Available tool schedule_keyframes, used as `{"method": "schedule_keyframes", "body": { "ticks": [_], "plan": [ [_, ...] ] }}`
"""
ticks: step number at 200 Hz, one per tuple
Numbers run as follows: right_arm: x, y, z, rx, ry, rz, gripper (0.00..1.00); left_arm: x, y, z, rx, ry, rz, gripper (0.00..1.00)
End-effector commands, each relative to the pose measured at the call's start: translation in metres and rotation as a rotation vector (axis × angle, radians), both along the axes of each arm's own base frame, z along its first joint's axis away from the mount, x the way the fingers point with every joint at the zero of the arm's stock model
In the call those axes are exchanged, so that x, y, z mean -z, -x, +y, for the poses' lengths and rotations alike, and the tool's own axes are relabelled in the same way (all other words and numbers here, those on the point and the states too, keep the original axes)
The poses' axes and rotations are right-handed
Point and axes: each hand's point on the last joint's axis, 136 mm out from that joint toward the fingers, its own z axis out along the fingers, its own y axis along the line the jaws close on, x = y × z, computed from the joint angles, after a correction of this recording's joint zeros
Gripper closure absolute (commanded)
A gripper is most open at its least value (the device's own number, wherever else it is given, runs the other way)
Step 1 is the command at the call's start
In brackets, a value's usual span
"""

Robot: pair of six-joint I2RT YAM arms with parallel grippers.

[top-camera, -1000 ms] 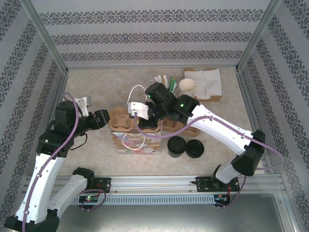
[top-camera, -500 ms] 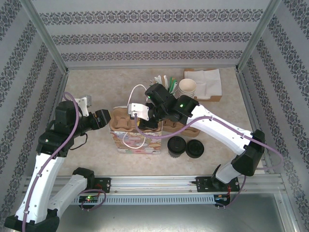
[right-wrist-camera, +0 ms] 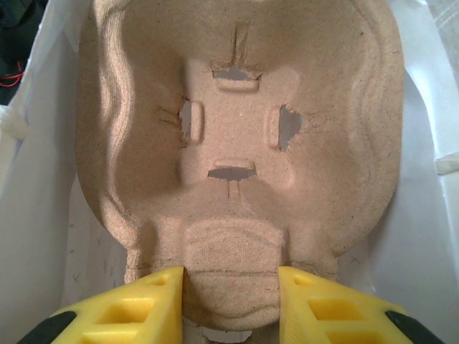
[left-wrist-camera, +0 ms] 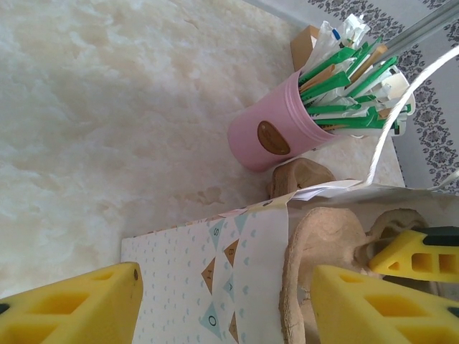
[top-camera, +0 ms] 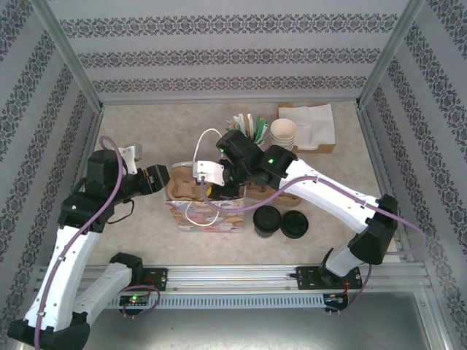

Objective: Pack the takeout coffee

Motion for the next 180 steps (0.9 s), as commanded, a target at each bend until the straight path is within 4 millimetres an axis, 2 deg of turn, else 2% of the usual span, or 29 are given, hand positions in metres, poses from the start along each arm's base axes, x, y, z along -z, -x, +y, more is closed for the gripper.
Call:
{"method": "schedule_keyframes", "body": {
  "ticks": [1, 39, 95, 180],
  "plan": [
    [0.005, 0.004, 0.000, -0.012, 0.033, 0.001, 0.65, 0.002, -0.002, -0.001, 0.017, -0.003, -0.003, 0.37],
    [0.000, 0.003, 0.004, -0.007, 0.006, -0.002, 0.65, 0.008, 0.001, -0.001, 0.026, -0.014, 0.014, 0.37],
    [0.004, 0.000, 0.003, 0.005, 0.022, -0.008, 0.66, 0.015, 0.010, -0.001, 0.045, -0.025, 0.055, 0.40],
    [0.006, 0.000, 0.003, 0.006, 0.026, -0.008, 0.66, 0.005, 0.028, -0.001, 0.060, -0.019, 0.071, 0.40]
  ]
}}
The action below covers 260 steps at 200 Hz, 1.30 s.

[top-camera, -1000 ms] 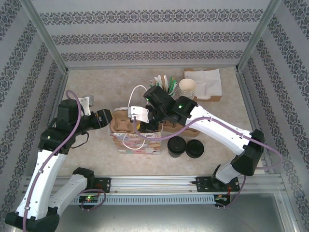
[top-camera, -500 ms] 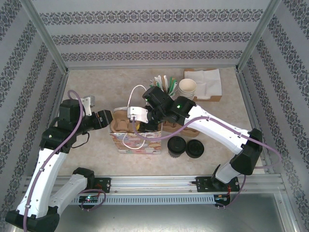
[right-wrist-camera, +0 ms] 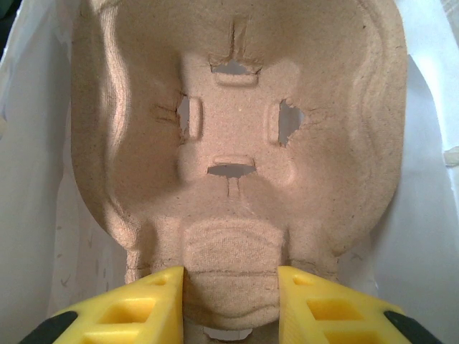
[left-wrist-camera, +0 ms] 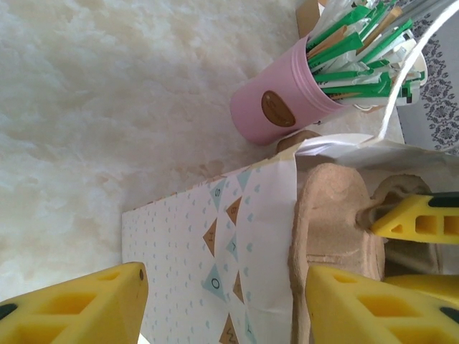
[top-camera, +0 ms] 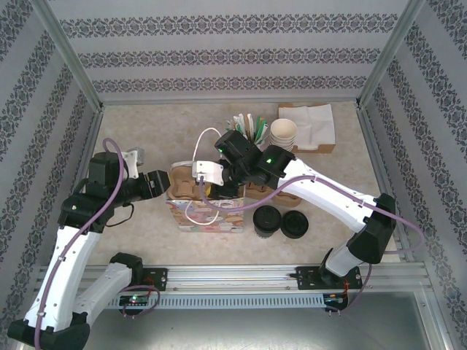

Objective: Pack the takeout coffee

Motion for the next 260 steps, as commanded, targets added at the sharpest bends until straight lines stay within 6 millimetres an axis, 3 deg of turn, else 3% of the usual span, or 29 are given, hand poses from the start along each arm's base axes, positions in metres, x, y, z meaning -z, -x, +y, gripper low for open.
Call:
{"method": "schedule_keyframes", "body": {
  "ticks": [1, 62, 131, 225, 260],
  "plan": [
    [0.003, 0.003, 0.002, -0.003, 0.016, -0.002, 0.66, -0.006, 0.013, 0.002, 0.024, -0.014, 0.005, 0.40],
    [0.001, 0.003, 0.003, -0.010, 0.010, -0.004, 0.66, 0.007, 0.018, -0.001, 0.041, -0.007, 0.048, 0.40],
    [0.000, 0.005, 0.001, -0.007, 0.008, -0.003, 0.66, 0.021, 0.015, 0.014, -0.021, -0.085, 0.084, 0.43],
    [0.000, 0.006, -0.003, -0.003, 0.008, -0.009, 0.66, 0.007, 0.007, 0.018, -0.100, -0.031, 0.014, 0.47],
    [0.003, 0.006, 0.000, -0.008, 0.014, -0.001, 0.66, -0.006, 0.007, 0.005, -0.054, 0.043, -0.021, 0.47]
  ]
}}
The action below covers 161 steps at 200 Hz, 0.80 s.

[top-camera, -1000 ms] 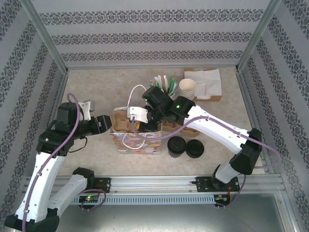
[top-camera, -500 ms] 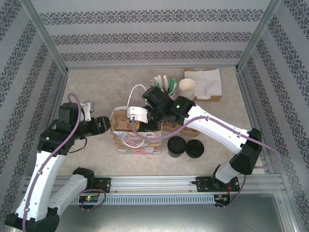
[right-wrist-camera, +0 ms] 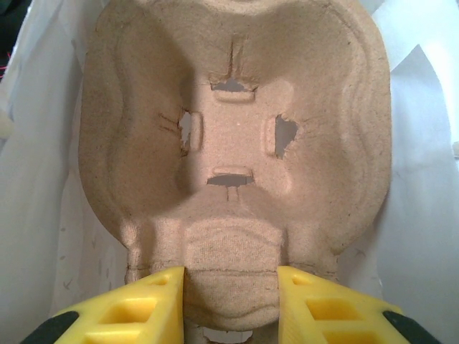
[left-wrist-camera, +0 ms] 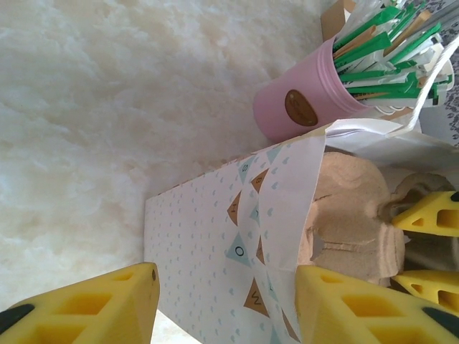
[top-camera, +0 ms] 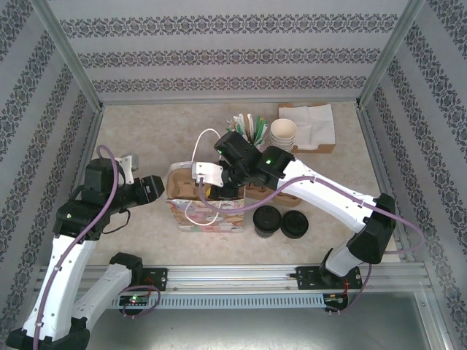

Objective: Pack the takeout coffee

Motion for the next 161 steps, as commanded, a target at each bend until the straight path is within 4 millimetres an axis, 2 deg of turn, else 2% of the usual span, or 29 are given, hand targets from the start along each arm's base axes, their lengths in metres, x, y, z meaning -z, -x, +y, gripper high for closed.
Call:
{"method": "schedule_keyframes", "body": {
  "ticks": [1, 30, 117, 161],
  "plan": [
    [0.001, 0.004, 0.000, -0.006, 0.007, 0.000, 0.66, -0.012, -0.004, -0.008, 0.011, 0.069, -0.048, 0.47],
    [0.007, 0.004, 0.001, -0.006, 0.030, 0.008, 0.66, -0.026, -0.005, -0.022, 0.055, 0.167, -0.117, 0.47],
    [0.025, -0.001, -0.005, 0.011, 0.146, 0.032, 0.67, -0.029, -0.007, -0.033, 0.093, 0.240, -0.132, 0.47],
    [0.021, 0.005, -0.003, -0.013, 0.148, 0.078, 0.67, -0.029, -0.005, -0.039, 0.133, 0.258, -0.144, 0.49]
  ]
}}
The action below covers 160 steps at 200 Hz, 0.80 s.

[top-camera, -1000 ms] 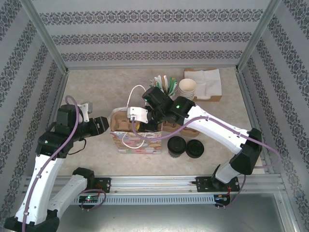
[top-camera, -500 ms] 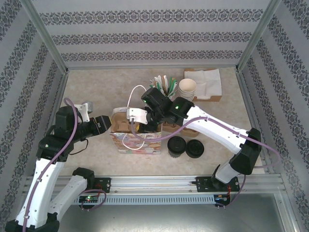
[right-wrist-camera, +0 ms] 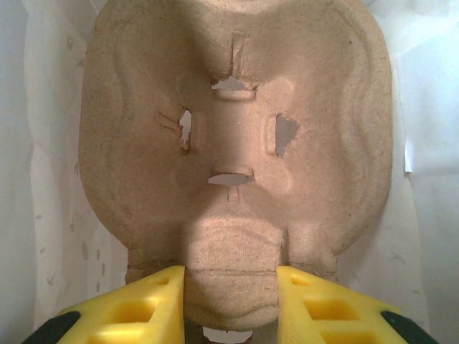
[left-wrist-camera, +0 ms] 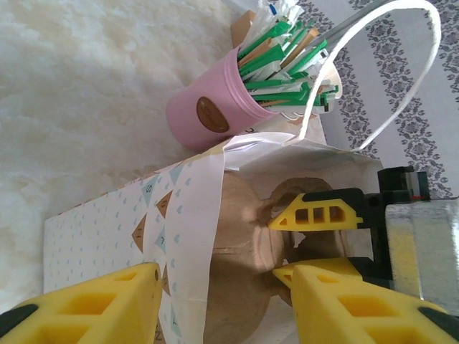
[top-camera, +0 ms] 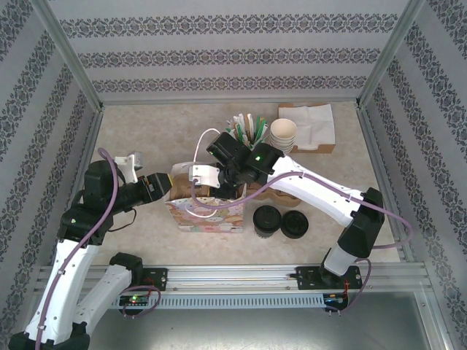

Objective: Pack the takeout coffee

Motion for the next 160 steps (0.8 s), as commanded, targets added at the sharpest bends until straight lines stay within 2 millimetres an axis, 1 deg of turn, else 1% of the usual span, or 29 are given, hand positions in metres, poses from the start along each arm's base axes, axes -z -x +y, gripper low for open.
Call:
{"method": "schedule_keyframes", "body": {
  "ticks": [1, 41, 84, 122, 160],
  "plan": [
    [-0.001, 0.007, 0.000, -0.024, 0.020, 0.038, 0.67, -0.010, -0.001, -0.005, 0.026, 0.034, -0.053, 0.49],
    [-0.003, 0.010, 0.001, -0.045, 0.021, 0.102, 0.67, -0.006, 0.001, -0.007, 0.050, 0.027, -0.050, 0.49],
    [-0.010, 0.007, 0.001, -0.053, 0.017, 0.119, 0.68, -0.005, 0.003, -0.009, 0.073, 0.023, -0.057, 0.49],
    [-0.003, 0.002, -0.006, -0.050, 0.063, 0.119, 0.68, -0.005, 0.004, -0.010, 0.084, 0.019, -0.062, 0.49],
    [0.004, 0.004, -0.004, -0.060, 0.080, 0.135, 0.68, -0.004, 0.003, -0.010, 0.082, 0.019, -0.060, 0.49]
  ]
}}
